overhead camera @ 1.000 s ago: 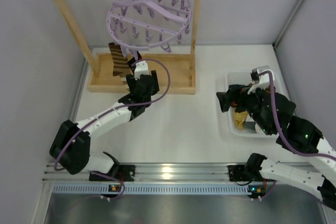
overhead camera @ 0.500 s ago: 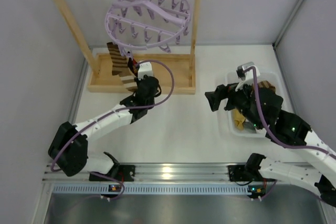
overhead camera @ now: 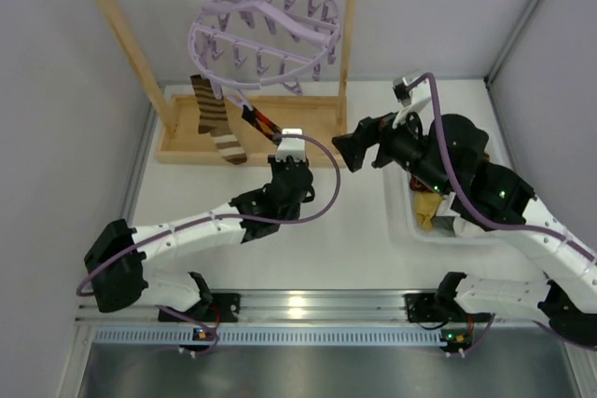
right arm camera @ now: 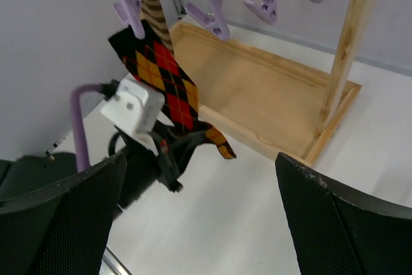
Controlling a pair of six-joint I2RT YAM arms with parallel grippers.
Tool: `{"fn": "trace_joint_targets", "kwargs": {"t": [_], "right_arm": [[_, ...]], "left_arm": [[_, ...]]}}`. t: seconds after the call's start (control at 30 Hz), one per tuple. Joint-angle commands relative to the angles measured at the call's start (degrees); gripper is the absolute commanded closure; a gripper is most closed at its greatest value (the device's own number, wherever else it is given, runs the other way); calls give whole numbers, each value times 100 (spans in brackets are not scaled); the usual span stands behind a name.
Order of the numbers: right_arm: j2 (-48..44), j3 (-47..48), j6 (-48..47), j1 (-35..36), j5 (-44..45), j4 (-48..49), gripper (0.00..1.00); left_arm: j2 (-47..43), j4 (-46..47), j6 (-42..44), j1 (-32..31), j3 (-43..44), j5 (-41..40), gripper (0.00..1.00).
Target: Remove the socks clipped to the hanger
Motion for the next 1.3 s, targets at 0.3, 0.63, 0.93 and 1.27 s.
{"fn": "trace_joint_targets", "kwargs": {"t": [0.3,0.63,0.93,1.27], "right_arm": [[2085,2623,-731,475,420,-660,8],[3784,4074,-1803,950,2327,-997,8],[4505,4391,-2542,898,3304,-522,15],[4717,4313,-2542,687,3498,-504,23]], "left_arm": [[952,99,185,-886,694,-792,100],[1418,99,615,-1220,1238,-1302,100],[1656,99,712,-1457,1485,-1346,100],[1709,107,686,-1493,1556,-1240,100]]}}
